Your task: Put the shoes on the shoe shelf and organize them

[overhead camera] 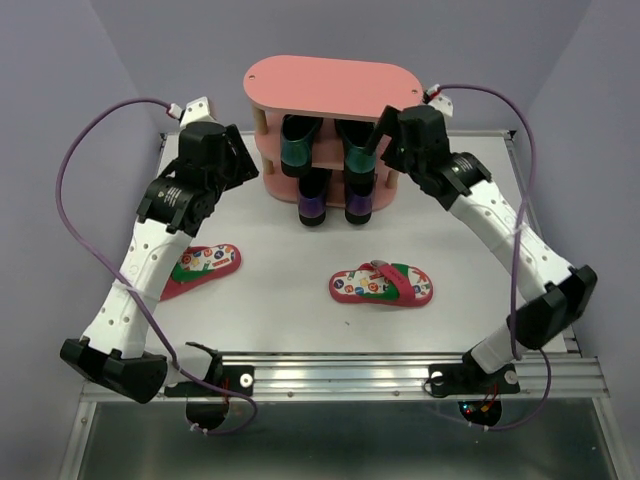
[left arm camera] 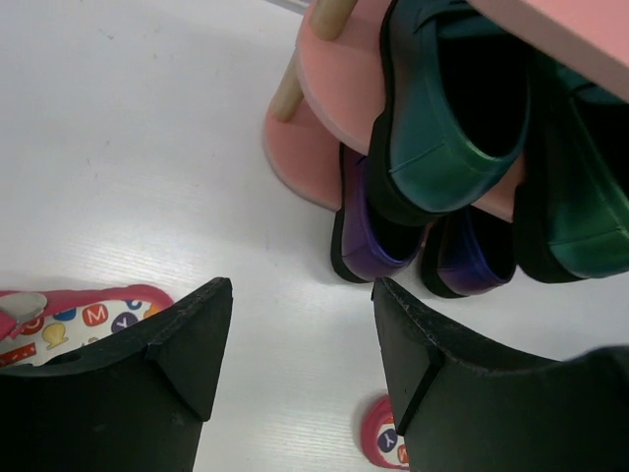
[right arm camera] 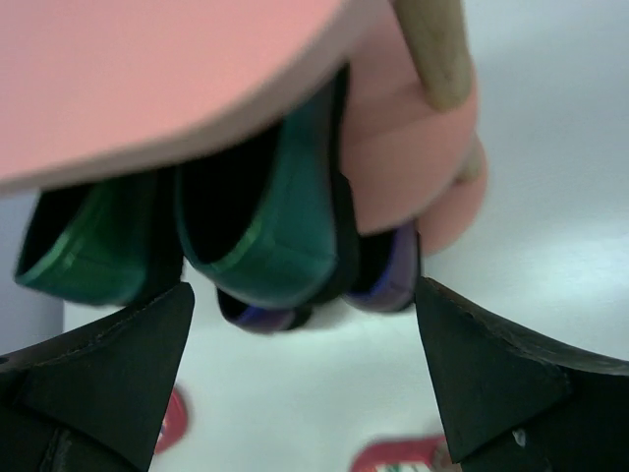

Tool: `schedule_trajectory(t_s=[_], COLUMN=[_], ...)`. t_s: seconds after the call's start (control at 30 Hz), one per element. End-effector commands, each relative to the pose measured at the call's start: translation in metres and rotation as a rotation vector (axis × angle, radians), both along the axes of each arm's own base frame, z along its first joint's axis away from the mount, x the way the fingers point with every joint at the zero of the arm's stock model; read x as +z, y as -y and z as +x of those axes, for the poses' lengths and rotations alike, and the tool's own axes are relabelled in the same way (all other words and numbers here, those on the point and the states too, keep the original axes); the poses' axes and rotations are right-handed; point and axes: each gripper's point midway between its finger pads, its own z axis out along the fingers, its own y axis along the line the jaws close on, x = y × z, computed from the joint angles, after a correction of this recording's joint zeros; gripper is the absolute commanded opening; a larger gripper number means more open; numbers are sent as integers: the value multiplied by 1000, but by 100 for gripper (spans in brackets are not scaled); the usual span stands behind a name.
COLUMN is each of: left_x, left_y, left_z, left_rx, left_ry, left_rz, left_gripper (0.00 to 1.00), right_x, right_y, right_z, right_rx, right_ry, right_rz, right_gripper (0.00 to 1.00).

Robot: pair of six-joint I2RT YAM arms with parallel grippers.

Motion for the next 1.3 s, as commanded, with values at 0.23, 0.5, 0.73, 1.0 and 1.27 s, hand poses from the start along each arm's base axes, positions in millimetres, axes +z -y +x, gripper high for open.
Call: schedule_trajectory(t_s=[0.23, 0.5, 0.73, 1.0, 1.27], left_x=[-83, -124, -124, -126, -123], left_y=[-31, -29, -27, -23, -21], left_z=[-31, -37, -34, -29, -30], left_rx=[75, 78, 86, 71, 56], left_ry=[-159, -261, -253, -261, -252], left_rz=[121, 126, 110, 110, 97], left_gripper=[70, 68, 68, 68, 68], right_x=[-59, -150, -202, -230, -244], right_y=[66, 52, 53, 43, 17], right_z=[-103, -161, -193, -196, -191], right_rx=[25, 134, 143, 230, 392], right_ry=[-133, -355, -482, -547, -564], right_rz=[-126, -68, -43, -98, -124], right_gripper=[100, 99, 99, 91, 67])
